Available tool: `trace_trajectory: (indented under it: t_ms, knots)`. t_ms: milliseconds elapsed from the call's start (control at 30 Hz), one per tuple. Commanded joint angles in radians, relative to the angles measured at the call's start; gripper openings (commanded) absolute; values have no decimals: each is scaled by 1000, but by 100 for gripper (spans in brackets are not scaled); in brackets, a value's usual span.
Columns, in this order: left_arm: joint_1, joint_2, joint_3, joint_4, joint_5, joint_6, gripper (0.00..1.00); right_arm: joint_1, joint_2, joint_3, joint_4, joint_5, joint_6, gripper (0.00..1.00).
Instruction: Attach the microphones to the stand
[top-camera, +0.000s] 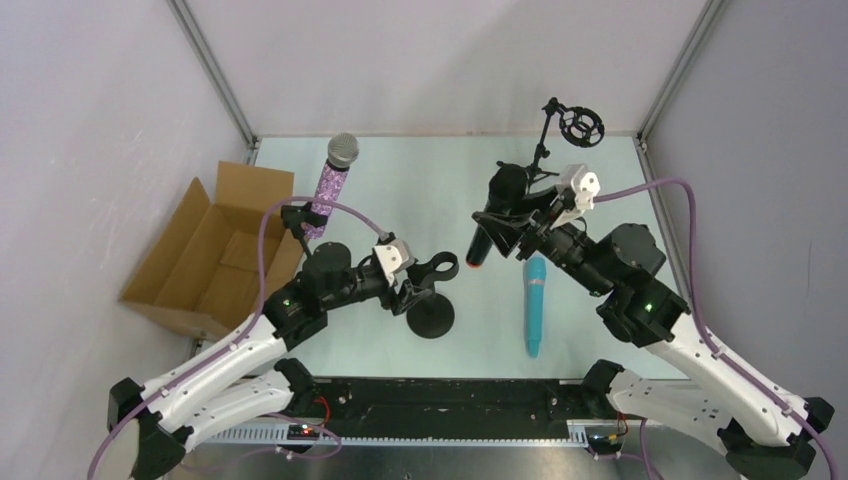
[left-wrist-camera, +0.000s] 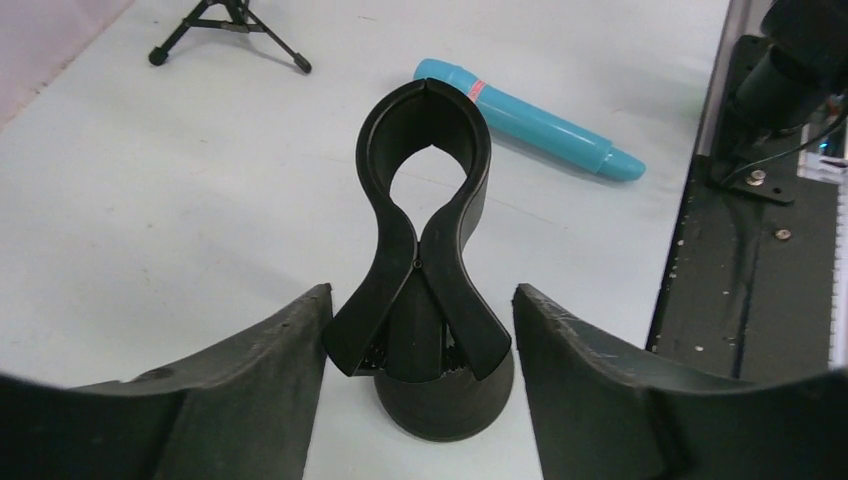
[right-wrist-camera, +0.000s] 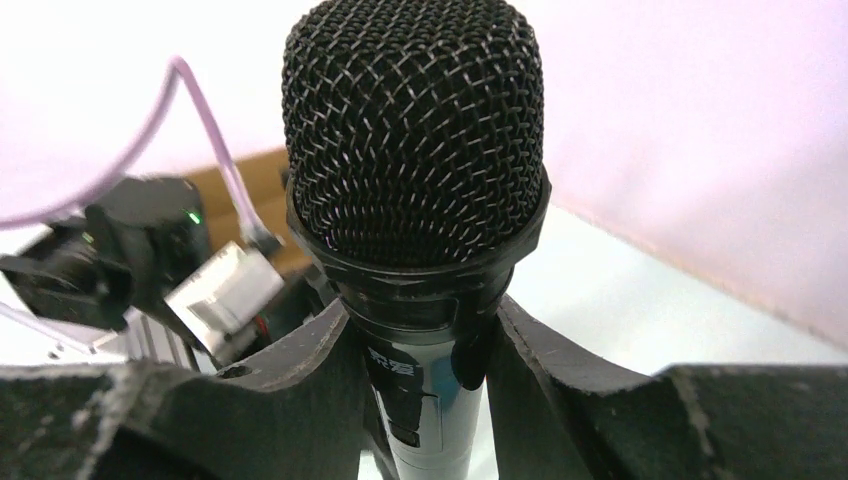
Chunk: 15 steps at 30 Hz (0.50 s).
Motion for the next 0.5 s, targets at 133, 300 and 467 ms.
trace_trajectory:
  t_ms: [133, 300, 467]
  knots:
    - [19, -10, -17, 47, 108, 16, 65, 75, 155, 98, 314, -5, -70, 0]
    - [18, -16, -28, 47, 93, 10, 82, 96, 208, 111, 315, -7, -84, 0]
    - [20, -26, -43, 48, 49, 35, 85, 117, 212, 112, 274, 10, -105, 0]
